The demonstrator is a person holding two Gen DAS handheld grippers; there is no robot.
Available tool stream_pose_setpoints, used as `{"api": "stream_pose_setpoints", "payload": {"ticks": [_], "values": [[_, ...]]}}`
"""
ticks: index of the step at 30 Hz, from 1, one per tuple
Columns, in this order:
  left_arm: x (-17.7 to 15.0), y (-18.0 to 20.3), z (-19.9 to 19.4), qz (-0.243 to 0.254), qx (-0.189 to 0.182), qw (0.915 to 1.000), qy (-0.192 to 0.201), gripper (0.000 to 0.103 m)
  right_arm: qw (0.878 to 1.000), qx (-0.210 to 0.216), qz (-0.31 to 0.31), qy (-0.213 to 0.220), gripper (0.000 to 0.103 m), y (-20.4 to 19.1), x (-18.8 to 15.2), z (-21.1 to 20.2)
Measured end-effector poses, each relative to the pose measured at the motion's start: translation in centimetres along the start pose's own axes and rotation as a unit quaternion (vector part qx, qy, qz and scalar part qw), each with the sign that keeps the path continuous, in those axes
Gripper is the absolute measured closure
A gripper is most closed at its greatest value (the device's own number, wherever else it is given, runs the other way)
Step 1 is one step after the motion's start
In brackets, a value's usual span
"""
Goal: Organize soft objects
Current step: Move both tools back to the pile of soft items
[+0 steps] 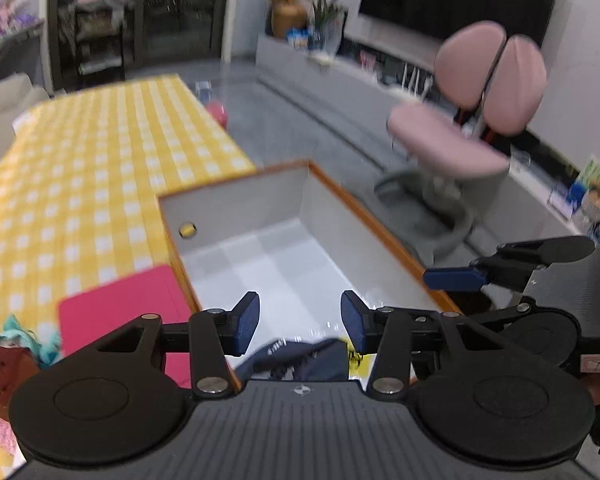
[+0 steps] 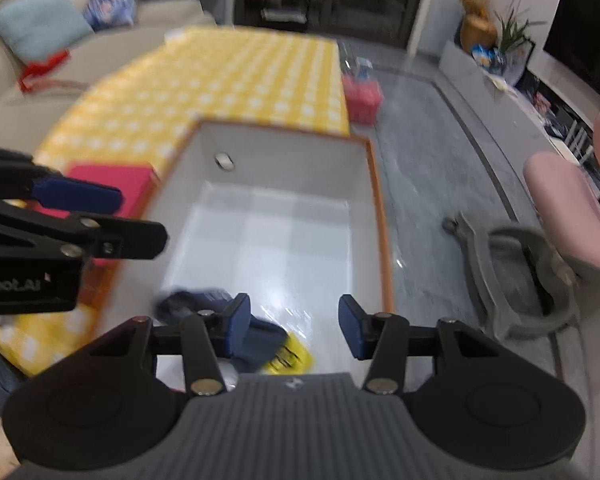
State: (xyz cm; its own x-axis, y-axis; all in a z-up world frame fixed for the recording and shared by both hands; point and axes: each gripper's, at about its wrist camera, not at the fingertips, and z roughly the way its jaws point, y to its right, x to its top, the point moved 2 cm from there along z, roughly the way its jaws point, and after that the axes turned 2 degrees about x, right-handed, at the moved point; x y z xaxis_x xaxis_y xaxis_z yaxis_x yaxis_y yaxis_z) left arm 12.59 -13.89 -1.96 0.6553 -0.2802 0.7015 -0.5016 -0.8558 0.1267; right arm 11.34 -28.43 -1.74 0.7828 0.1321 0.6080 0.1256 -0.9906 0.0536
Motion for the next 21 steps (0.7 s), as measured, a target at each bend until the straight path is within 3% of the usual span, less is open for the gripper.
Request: {"api": "stream_pose_setpoints", "payload": {"ticks": [3, 10, 17, 21], "values": [[-0.1, -0.9, -2.2, -0.004, 0.007, 0.9996, 0.027, 0.044, 0.999, 0.021, 0.008, 0.032, 0.054, -1.3, 0.7, -1.9], [-1.9, -5.1, -5.7, -0.031, 0.051, 0.9969, 0.052, 0.044, 0.994, 0.083, -0.002, 0.066, 0.054, -6.5, 1.4, -3.6], [-5.5, -11.3, -7.7, -0.090, 0.097, 0.9906, 0.033, 0.044, 0.990, 0.128, -0.030, 0.050, 0.054, -12.3, 2.1, -2.5], [-6.9, -15.1, -8.7, -0.131, 0.105, 0.9856, 0.021, 0.043, 0.986, 0.153, -0.052, 0.032, 0.054, -15.5, 2.9, -1.2]]}}
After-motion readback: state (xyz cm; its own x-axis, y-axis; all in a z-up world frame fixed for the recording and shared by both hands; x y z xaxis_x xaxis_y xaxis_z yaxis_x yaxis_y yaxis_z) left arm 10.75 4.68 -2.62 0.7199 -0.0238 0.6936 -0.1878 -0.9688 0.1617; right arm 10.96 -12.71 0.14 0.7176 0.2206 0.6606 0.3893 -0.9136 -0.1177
